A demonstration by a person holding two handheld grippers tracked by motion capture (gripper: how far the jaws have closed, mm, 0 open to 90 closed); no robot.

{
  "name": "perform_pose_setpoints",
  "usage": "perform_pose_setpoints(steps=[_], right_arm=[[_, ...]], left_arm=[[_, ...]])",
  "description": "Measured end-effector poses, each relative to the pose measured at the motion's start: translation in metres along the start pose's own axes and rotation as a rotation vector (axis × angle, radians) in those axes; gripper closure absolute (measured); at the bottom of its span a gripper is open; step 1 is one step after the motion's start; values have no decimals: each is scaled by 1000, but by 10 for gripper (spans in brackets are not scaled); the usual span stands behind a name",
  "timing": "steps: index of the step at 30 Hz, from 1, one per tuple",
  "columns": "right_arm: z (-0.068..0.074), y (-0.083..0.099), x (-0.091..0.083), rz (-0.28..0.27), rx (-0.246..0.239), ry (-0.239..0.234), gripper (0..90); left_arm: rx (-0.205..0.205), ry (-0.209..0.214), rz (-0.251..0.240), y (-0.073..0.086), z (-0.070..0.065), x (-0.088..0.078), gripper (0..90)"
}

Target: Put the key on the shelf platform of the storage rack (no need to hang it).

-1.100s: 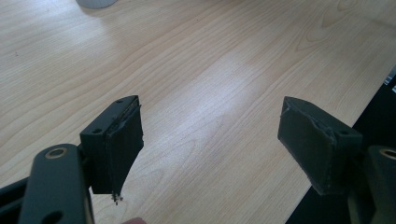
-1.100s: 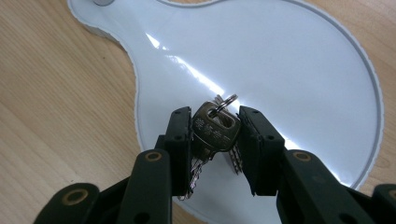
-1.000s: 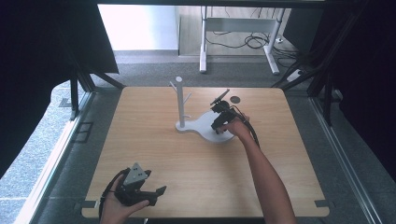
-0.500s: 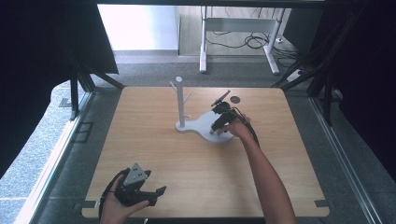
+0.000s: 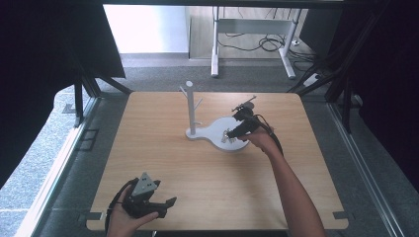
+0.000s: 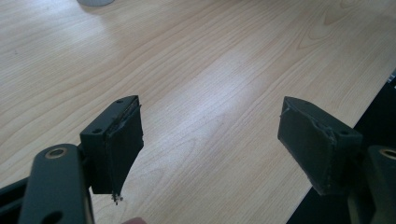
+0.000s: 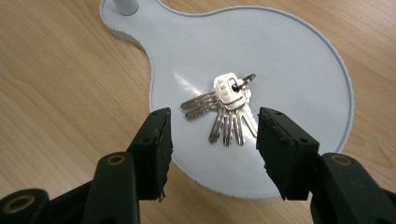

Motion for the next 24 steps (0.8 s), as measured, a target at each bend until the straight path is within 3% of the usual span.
perform_pose_setpoints(steps=[8,24], right_arm=[[8,31,-25,-14,-34,-19,446],[18,130,-66,-141,-43,1,438]], left_arm=[[-6,-13,-7,0,2,-4,225],[4,-24,5,-1,0,-1,225]])
Point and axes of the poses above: each handheld gripper's, and its own axes: x roughly forward along the jaws, y roughly out of its underside, z roughly to its left, the point moved 4 cm from there along x, roughly forward along the jaws, and after that the axes turned 6 degrees about -y, right-handed, at the moved point
